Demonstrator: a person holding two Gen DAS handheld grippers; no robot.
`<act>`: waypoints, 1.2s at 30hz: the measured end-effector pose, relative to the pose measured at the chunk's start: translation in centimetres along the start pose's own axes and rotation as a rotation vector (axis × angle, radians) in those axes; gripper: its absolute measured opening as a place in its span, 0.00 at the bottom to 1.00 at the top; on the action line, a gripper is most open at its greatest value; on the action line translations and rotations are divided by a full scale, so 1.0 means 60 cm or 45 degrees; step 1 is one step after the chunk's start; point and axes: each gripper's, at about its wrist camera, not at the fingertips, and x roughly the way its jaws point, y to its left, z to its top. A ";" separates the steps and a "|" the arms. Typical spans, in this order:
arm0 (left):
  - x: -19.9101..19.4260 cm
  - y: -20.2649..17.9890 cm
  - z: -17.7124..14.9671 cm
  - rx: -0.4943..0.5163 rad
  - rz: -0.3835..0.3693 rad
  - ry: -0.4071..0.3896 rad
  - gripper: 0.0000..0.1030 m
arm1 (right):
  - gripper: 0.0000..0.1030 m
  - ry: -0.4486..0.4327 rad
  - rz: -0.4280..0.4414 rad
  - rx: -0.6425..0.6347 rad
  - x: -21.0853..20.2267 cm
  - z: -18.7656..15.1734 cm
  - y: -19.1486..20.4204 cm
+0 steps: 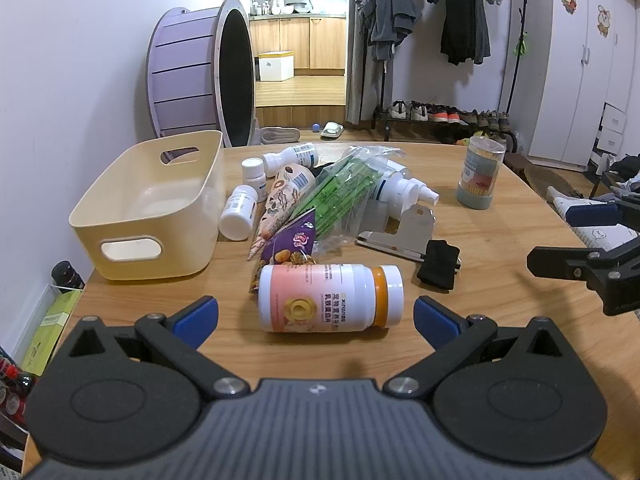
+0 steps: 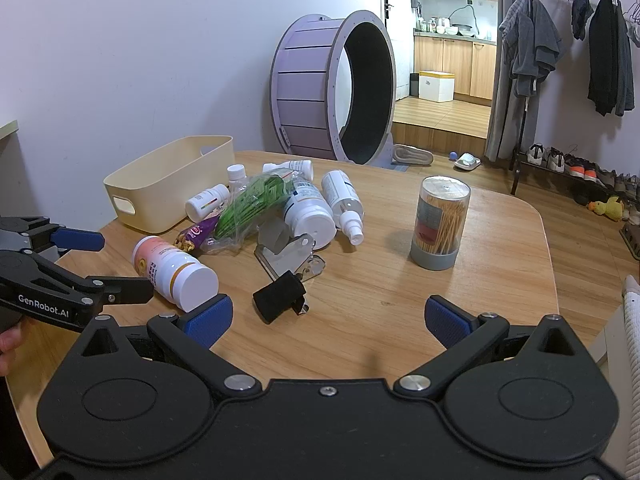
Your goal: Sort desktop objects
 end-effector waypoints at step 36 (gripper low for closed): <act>0.003 -0.004 0.002 0.014 0.008 0.005 1.00 | 1.00 0.001 0.001 -0.002 0.000 0.001 -0.001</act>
